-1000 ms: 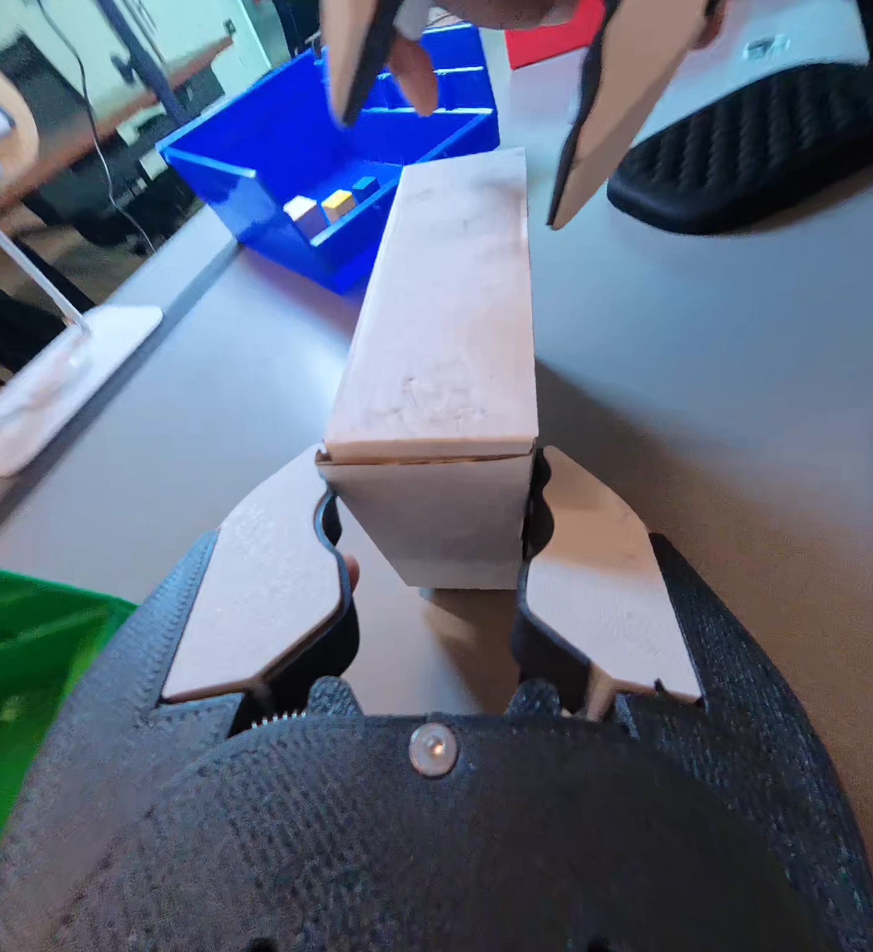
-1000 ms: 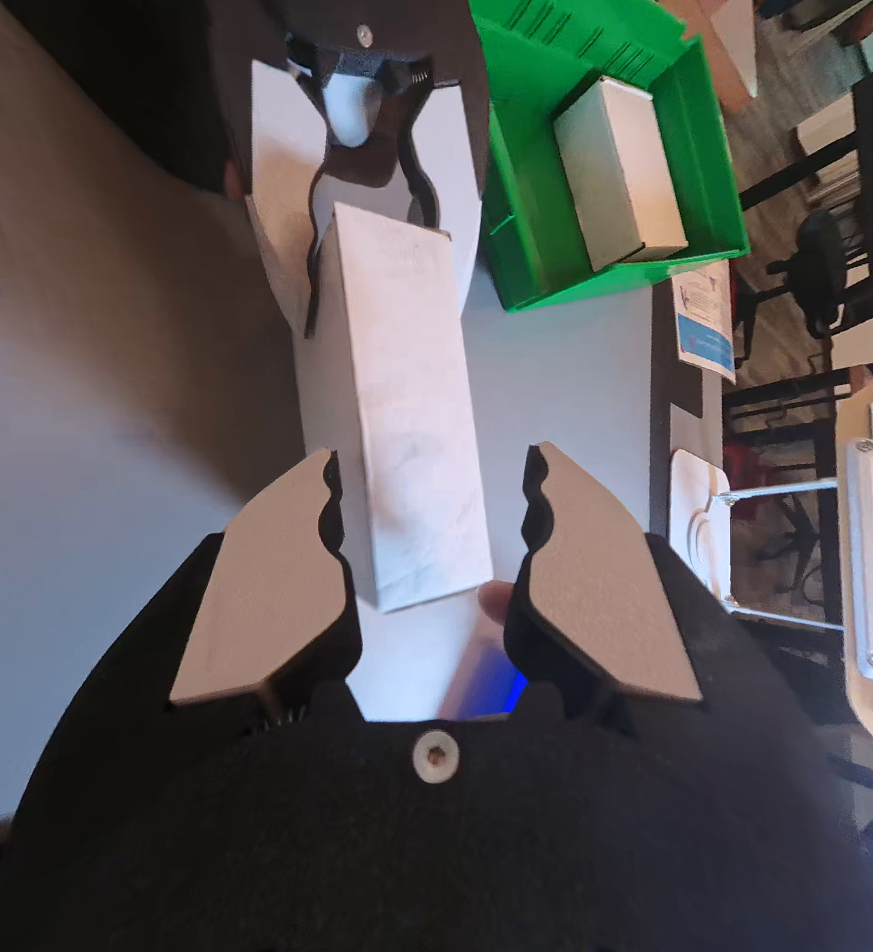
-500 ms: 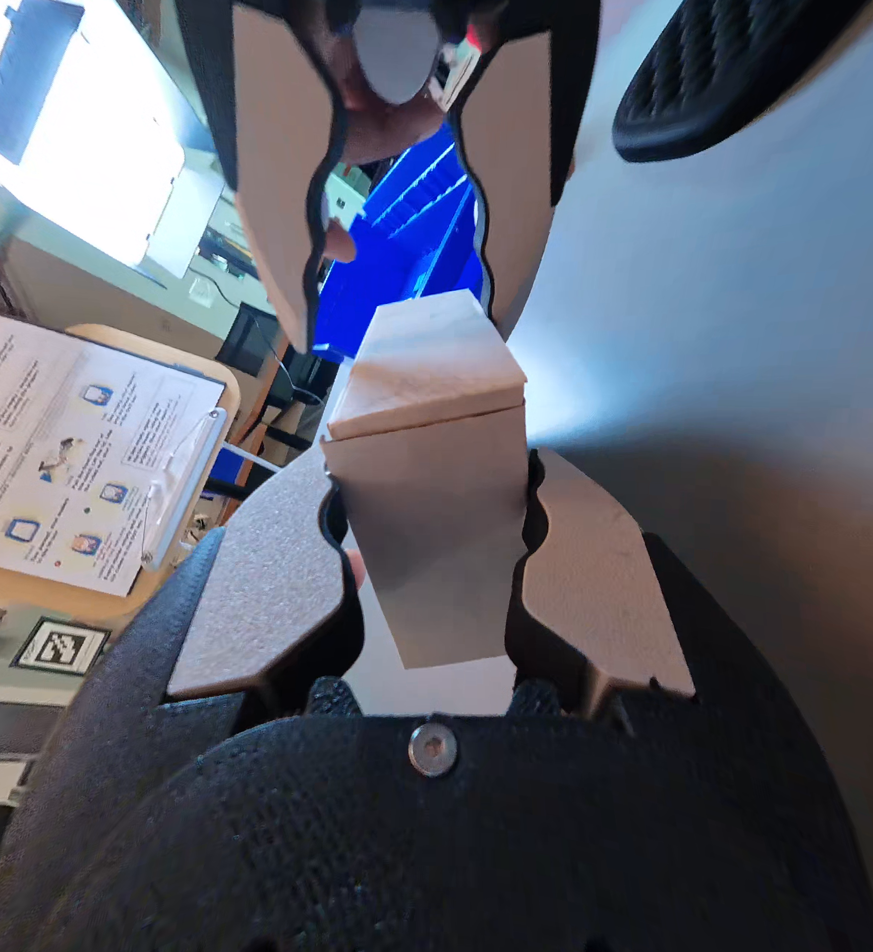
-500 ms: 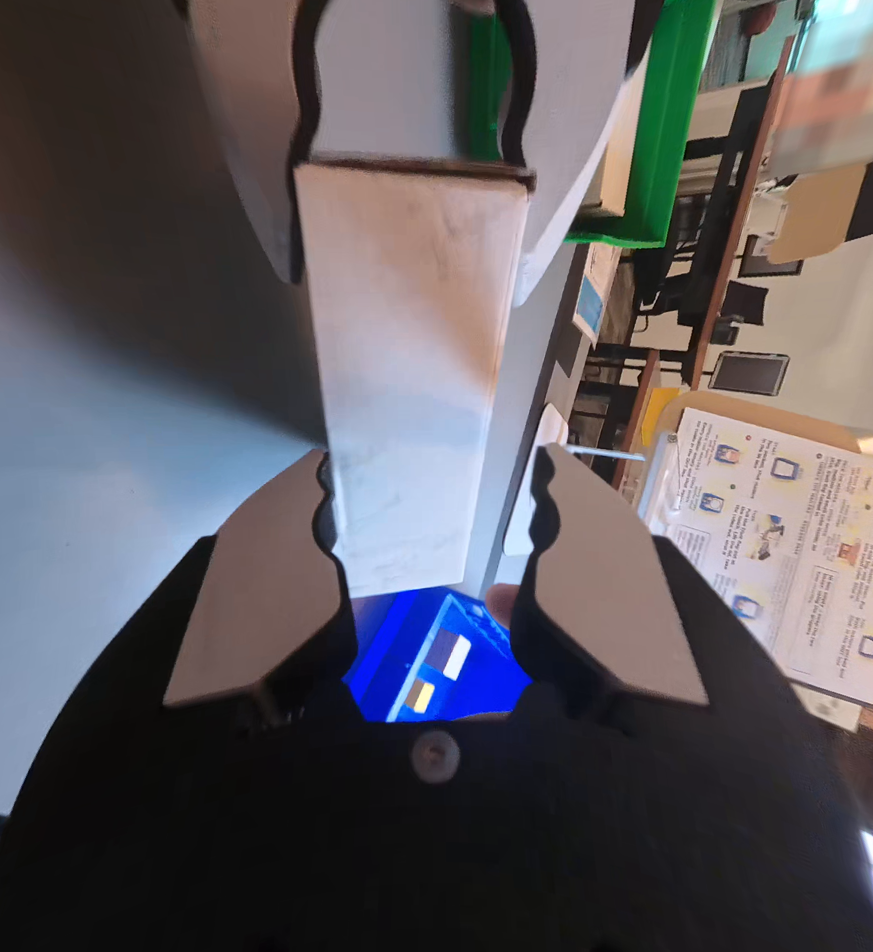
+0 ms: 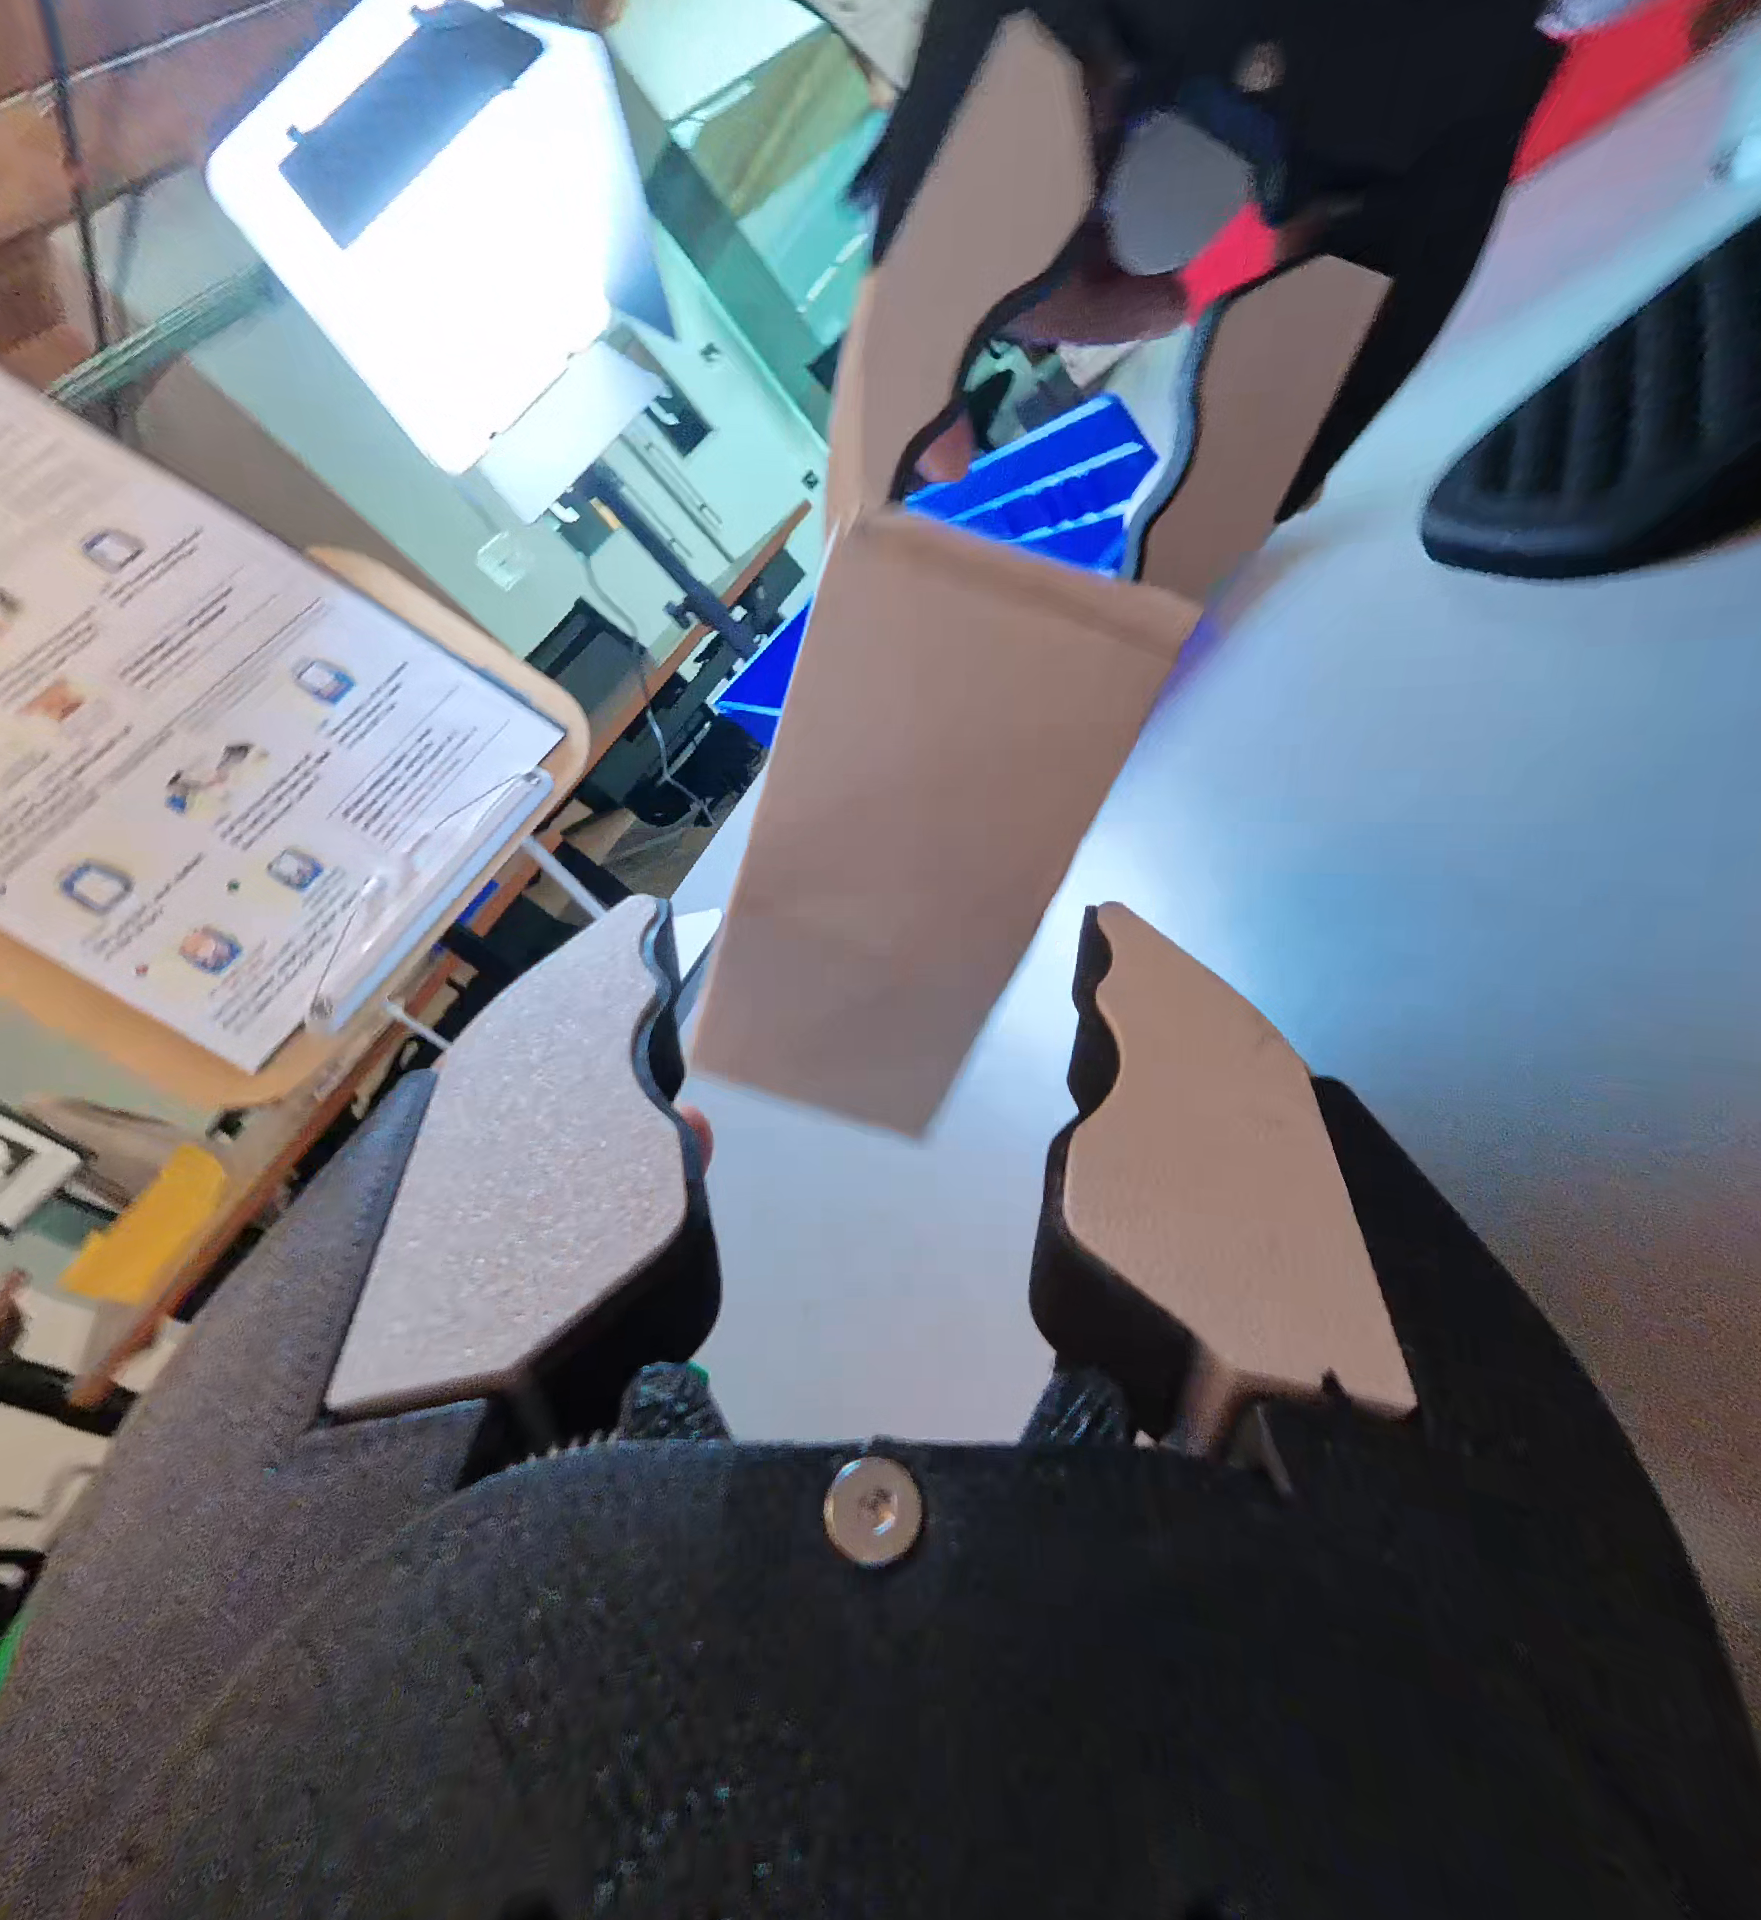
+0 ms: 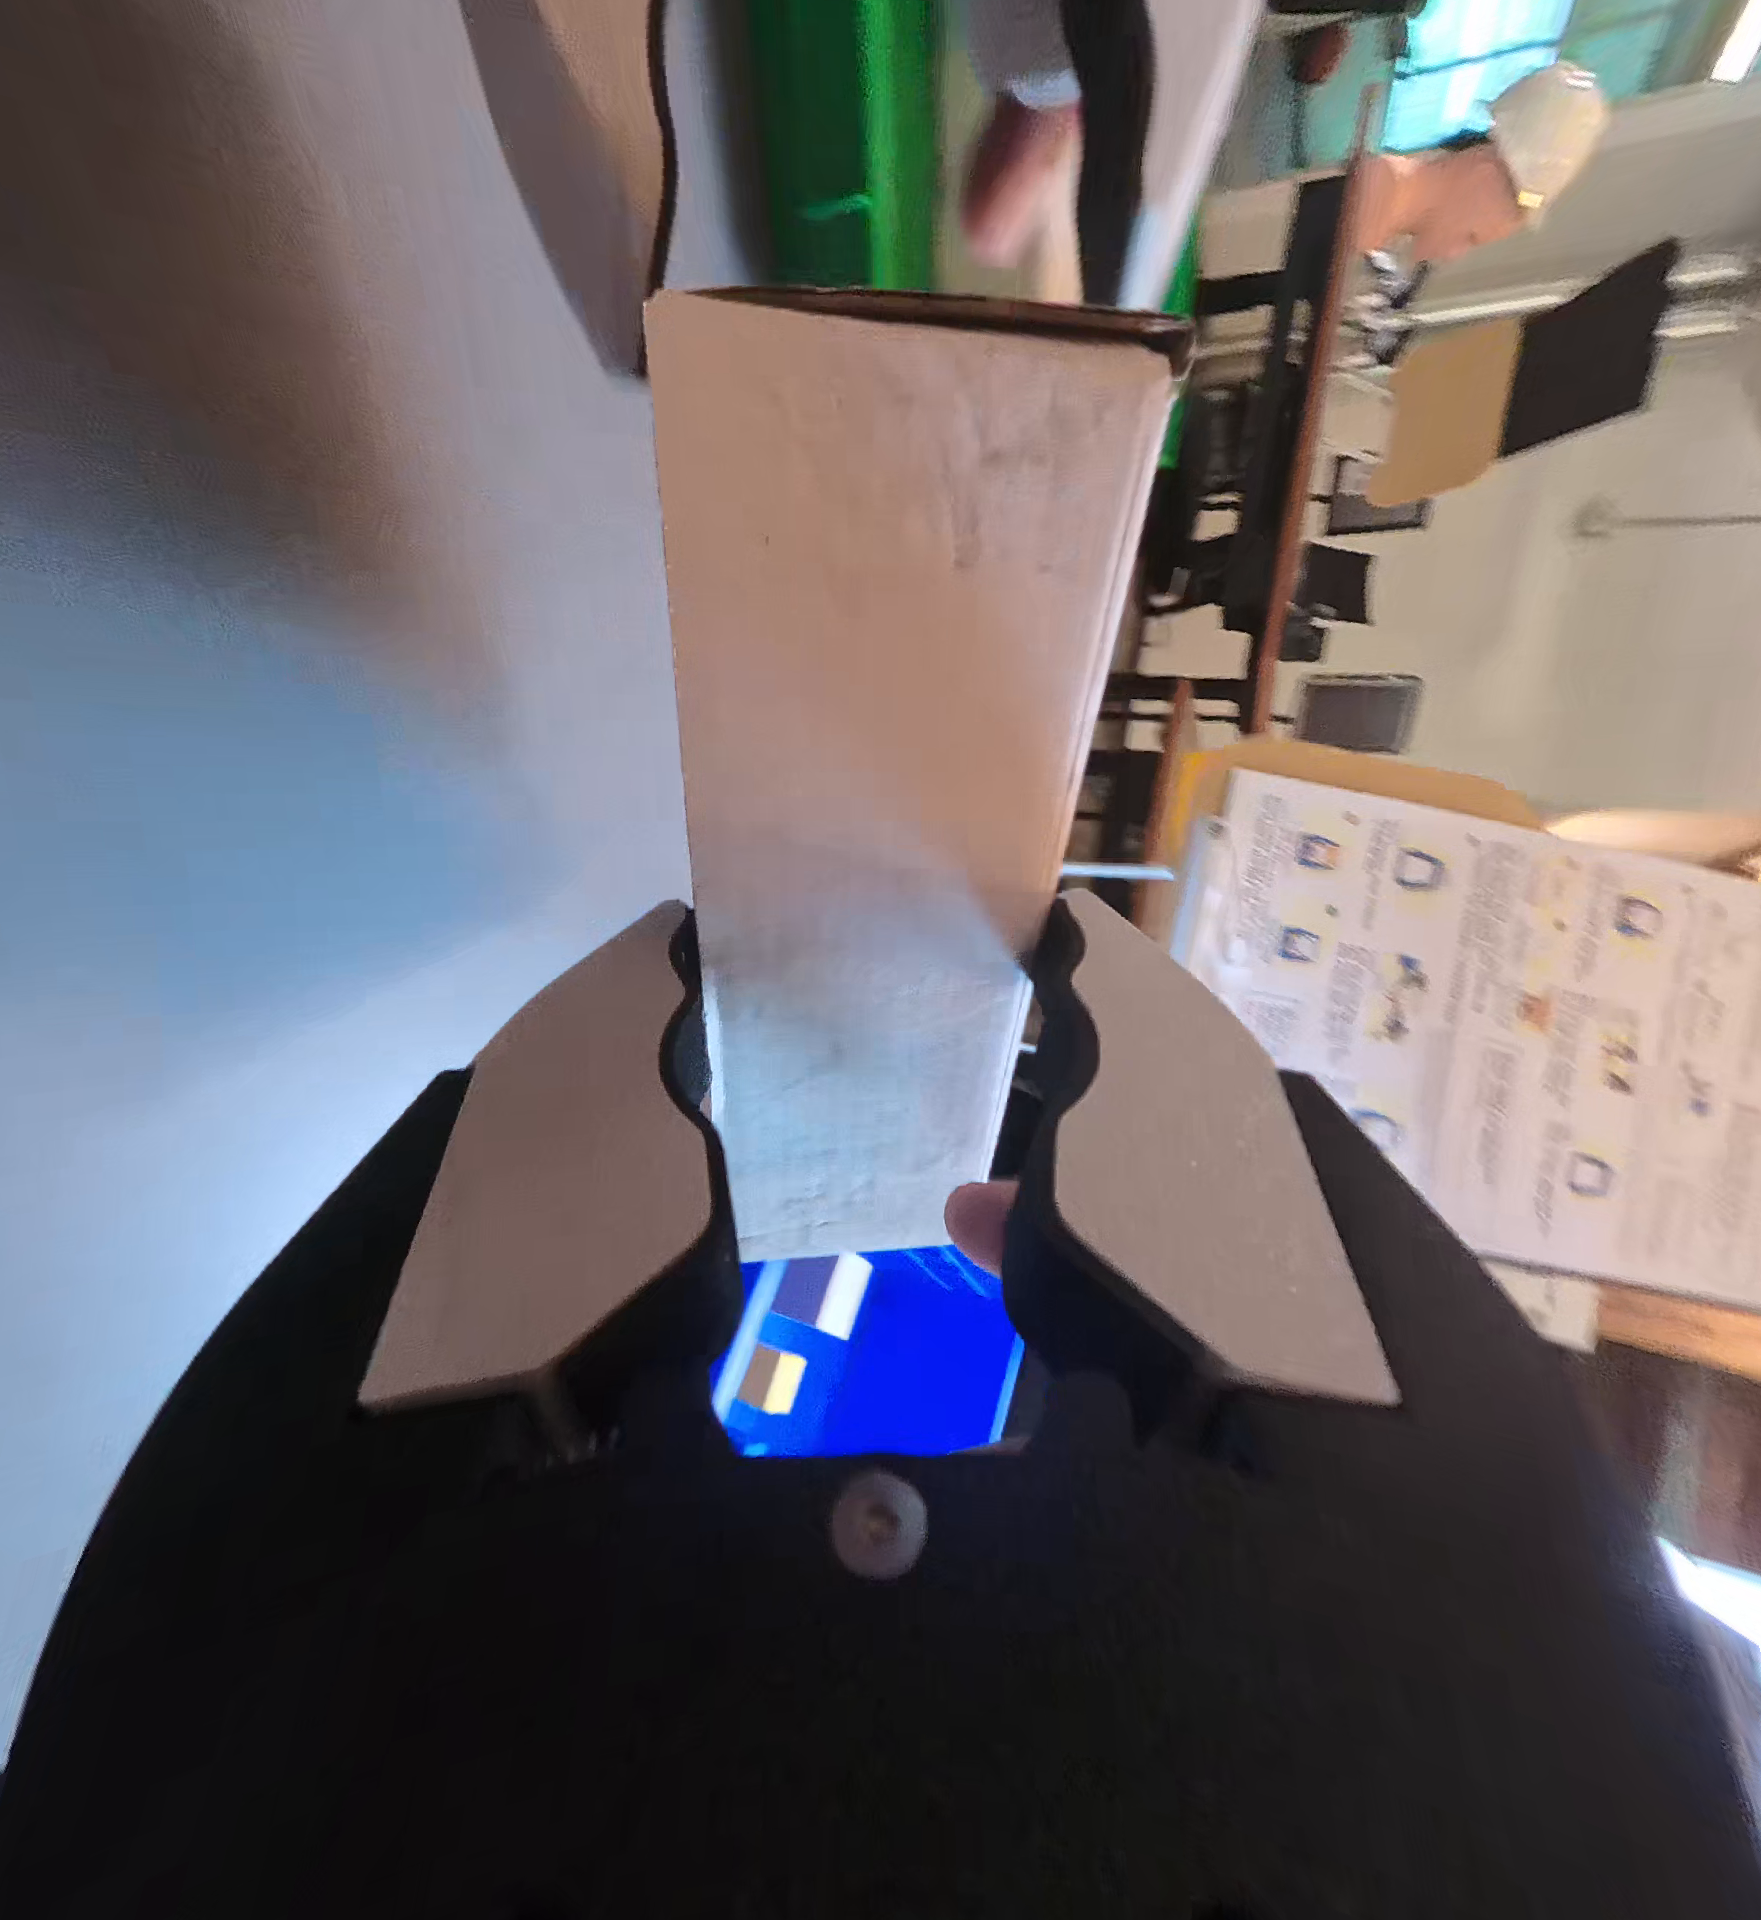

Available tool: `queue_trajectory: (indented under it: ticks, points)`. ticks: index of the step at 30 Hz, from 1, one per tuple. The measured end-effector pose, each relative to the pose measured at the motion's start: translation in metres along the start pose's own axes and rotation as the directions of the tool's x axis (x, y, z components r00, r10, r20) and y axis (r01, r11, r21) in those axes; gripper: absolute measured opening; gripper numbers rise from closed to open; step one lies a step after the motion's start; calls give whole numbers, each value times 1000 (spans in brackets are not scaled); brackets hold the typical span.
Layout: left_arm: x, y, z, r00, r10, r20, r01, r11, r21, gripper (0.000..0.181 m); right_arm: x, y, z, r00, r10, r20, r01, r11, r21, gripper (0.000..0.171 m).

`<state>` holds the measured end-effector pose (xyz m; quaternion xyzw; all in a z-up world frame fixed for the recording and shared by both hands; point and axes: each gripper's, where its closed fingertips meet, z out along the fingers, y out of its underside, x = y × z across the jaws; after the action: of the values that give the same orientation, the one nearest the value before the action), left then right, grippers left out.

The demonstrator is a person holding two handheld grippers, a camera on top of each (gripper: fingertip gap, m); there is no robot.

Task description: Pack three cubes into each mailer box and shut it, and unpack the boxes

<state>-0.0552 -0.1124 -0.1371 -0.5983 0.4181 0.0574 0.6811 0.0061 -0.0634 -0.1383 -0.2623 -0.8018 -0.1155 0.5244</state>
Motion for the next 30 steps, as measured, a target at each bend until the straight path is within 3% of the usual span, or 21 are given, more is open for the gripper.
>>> queue_trajectory:
  ticks: [1,5,9,14,18,30]
  points:
    - [-9,2,-3,998,-55,18,55,998,4,73,12,7,-4,998,2,-68,-3,1000,-14,61]
    - [-31,16,-12,977,-203,71,203,979,6,67,57,63,-21,961,-53,-271,-5,978,-209,61]
    - [-30,21,-12,975,-208,76,209,978,-4,64,89,142,-27,929,-89,-359,-79,901,-426,61]
    - [-26,22,-14,979,-193,71,195,981,-24,62,98,234,-14,925,-103,-366,-154,778,-609,60]
    - [-26,29,-14,975,-208,76,212,976,-44,60,79,297,10,950,-97,-295,-158,668,-727,61]
    - [-21,42,-11,974,-217,62,222,971,-88,56,29,368,58,988,23,-154,-147,469,-871,61]
